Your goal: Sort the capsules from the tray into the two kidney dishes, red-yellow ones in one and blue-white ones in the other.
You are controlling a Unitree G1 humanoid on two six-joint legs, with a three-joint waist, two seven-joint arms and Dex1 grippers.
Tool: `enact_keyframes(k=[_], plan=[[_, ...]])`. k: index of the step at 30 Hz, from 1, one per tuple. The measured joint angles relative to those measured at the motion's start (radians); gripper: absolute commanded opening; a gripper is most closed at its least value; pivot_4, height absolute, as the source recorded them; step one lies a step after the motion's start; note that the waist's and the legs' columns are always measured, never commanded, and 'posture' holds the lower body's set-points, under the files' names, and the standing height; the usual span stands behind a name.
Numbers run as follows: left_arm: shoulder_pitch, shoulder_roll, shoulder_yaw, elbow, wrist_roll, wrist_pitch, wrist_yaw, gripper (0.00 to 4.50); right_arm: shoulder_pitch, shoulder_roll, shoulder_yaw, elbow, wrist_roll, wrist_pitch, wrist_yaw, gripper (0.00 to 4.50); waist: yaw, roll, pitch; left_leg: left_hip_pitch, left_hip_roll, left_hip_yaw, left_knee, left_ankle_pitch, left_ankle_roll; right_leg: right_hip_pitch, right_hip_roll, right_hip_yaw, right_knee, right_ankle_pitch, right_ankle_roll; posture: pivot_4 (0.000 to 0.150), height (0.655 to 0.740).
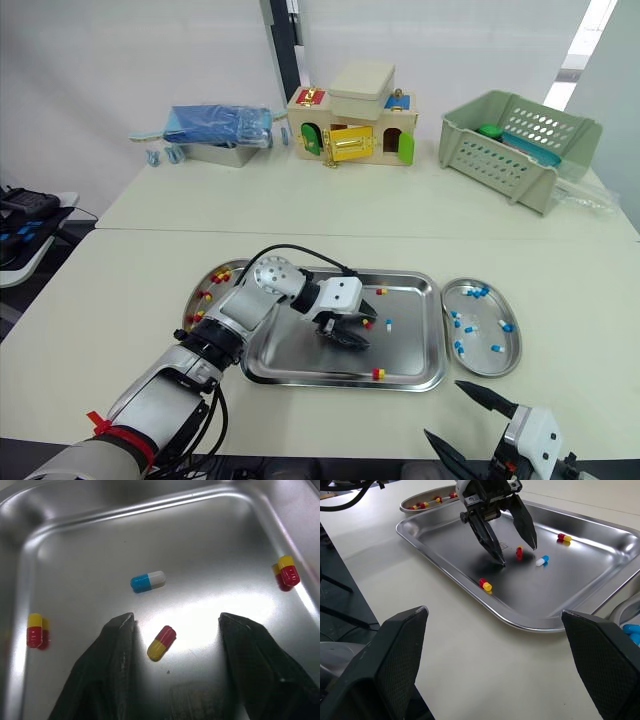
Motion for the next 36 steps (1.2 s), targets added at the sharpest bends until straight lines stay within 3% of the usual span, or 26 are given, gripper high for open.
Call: enact_keyframes(k=[2, 10, 15, 31, 36], plan=[[-0.008, 0.000, -0.004, 0.001, 0.006, 0.020, -0.005, 1.01, 0.001, -0.001, 0.000, 0.000, 0.000, 0.000, -0.003, 4.50, -0.001, 0.000, 0.000, 0.000, 0.000, 0.000, 0.000, 0.000, 0.000, 0.000, 0.000, 0.000, 0.000, 0.000, 0.000, 0.150, 0.7400], [-0.033, 0.000, -0.022, 0.003, 0.021, 0.056, -0.020, 1.01, 0.012, -0.013, 0.000, -0.001, 0.000, 0.000, -0.014, 4.50, -0.001, 0.000, -0.001, 0.000, 0.000, 0.000, 0.000, 0.000, 0.000, 0.000, 0.000, 0.000, 0.000, 0.000, 0.000, 0.150, 0.7400], [-0.034, -0.005, -0.020, 0.006, 0.020, 0.066, -0.027, 0.03, 0.014, -0.015, 0.000, -0.001, 0.000, 0.000, -0.015, 4.50, 0.000, 0.000, -0.001, 0.001, 0.000, 0.000, 0.000, 0.000, 0.000, 0.001, 0.000, 0.000, 0.000, 0.000, 0.000, 0.150, 0.7400], [-0.032, 0.003, -0.011, -0.014, 0.004, 0.123, -0.038, 0.03, 0.008, -0.022, 0.012, -0.001, 0.001, 0.002, -0.017, 4.50, -0.001, 0.000, -0.001, 0.000, 0.000, 0.000, 0.000, 0.000, 0.000, 0.001, 0.000, 0.000, 0.000, 0.000, 0.000, 0.150, 0.7400], [-0.001, 0.087, 0.061, -0.185, -0.053, 0.270, -0.042, 0.03, -0.001, -0.051, 0.020, -0.010, 0.003, 0.007, -0.011, 4.50, -0.006, 0.000, -0.001, 0.000, 0.000, -0.001, 0.000, 0.000, 0.000, 0.000, 0.000, 0.000, 0.000, 0.000, 0.000, 0.150, 0.7400]])
